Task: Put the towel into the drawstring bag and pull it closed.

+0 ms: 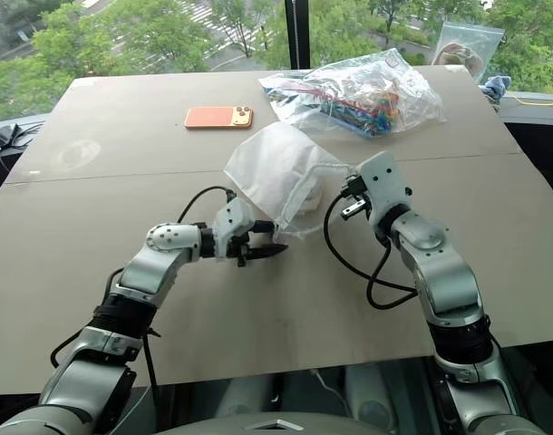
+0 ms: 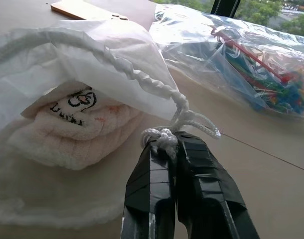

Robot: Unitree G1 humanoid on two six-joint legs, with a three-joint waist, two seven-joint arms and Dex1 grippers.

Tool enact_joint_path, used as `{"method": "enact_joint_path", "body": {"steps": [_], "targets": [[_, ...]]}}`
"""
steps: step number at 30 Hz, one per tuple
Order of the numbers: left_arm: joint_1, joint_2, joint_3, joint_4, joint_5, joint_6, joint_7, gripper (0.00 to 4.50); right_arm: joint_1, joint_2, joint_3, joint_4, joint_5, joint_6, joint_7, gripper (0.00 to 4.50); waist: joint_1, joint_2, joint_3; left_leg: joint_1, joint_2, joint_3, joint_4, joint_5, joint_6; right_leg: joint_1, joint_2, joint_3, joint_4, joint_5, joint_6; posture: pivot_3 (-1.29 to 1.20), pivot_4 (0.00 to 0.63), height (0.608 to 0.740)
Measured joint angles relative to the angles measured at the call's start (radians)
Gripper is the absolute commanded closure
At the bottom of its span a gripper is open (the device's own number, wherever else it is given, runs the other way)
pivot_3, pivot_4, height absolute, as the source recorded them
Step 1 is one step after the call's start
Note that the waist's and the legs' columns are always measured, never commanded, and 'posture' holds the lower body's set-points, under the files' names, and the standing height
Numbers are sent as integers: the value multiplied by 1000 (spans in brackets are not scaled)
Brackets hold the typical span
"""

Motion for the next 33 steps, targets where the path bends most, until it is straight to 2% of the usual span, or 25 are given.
{"method": "enact_joint_path", "body": {"steps": [2,10,14,17,21,23,27,33], "targets": [[0,-5,3,0,-9,17,0,4468,0,0,0,0,-1,-1,0,4500,-1,0,0,0,0,0,0,0,0,0,0,0,0,0,0,0,150,740],[13,-23,55,-12,-58,100,34,4468,-4,4,9,5,-3,-10,1,4500,-7,0,0,0,0,0,0,0,0,0,0,0,0,0,0,0,150,740],[42,5,140,-65,-95,105,69,4468,-10,-11,-14,21,-5,-28,-3,4500,-16,0,0,0,0,-1,0,0,0,0,0,0,0,0,0,0,150,740],[19,17,224,-114,-99,106,167,4468,-66,-23,-79,56,-13,-63,-34,4500,-16,0,0,0,0,-1,0,0,0,0,0,-1,0,0,0,0,150,740],[-105,-9,307,-81,-84,74,335,4468,-177,-11,-154,81,4,-115,-64,4500,-13,0,0,0,0,-2,0,0,0,0,0,-2,0,0,0,0,150,740],[-227,-17,326,-54,-55,24,426,4468,-281,-9,-185,91,26,-153,-68,4500,-12,0,0,-1,0,-2,1,0,0,0,0,-2,0,0,0,0,150,740],[-417,-21,332,5,-24,-39,506,4468,-431,-40,-199,135,40,-214,-49,4500,-14,0,0,-2,-2,-1,-1,0,0,0,-2,-2,-2,0,0,0,150,740],[-664,32,353,283,66,-138,673,4468,-569,-107,-217,222,52,-272,-26,4500,-23,0,0,-1,-2,0,-3,0,0,-1,-2,-1,-2,0,0,0,150,740]]}}
